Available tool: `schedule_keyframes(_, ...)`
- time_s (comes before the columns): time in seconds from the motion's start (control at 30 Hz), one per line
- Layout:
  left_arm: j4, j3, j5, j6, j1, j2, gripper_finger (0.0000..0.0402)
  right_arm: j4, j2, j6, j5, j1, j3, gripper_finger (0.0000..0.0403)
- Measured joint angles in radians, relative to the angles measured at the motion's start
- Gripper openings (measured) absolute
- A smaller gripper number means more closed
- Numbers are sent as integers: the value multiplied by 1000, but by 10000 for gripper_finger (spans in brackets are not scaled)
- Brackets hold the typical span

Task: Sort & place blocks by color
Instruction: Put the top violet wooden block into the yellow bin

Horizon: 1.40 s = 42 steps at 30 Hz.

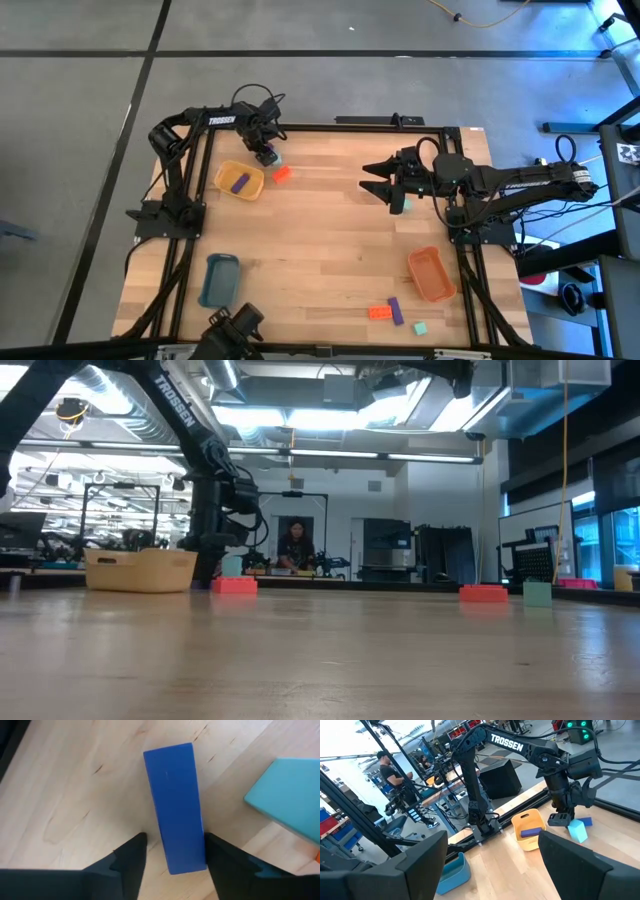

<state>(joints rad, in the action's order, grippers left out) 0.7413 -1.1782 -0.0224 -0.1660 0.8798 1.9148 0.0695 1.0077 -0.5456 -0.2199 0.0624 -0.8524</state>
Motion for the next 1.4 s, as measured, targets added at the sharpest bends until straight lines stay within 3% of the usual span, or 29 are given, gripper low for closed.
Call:
schedule_keyframes(0.2, 1, 1, -8, -2, 4, -11, 98, 0, 0, -3, 0, 0, 0, 315)
schedule_keyframes(0.33, 8, -1, -25, -4, 39, -49, 92, 0, 0, -3, 0, 0, 0, 315)
schedule_keyframes(0.43, 9, -10, -22, 10, 77, -140, 92, 0, 0, 0, 1, 0, 0, 315)
schedule_keyframes(0.73, -27, -10, 223, 115, 75, -546, 92, 0, 0, 6, 2, 0, 0, 315)
schedule_keyframes(0.87, -101, -11, 277, 229, -47, -742, 92, 2, 0, 28, 3, 0, 0, 315)
schedule_keyframes(1.07, -200, -11, 136, 406, -360, -946, 92, 48, 0, 81, 16, 0, 0, 315)
schedule_keyframes(1.3, -333, -6, -110, 452, -758, -994, 92, 102, 0, 112, 101, 0, 0, 315)
schedule_keyframes(1.4, -494, 56, -154, 446, -884, -991, 92, 107, 0, 114, 127, 0, 0, 315)
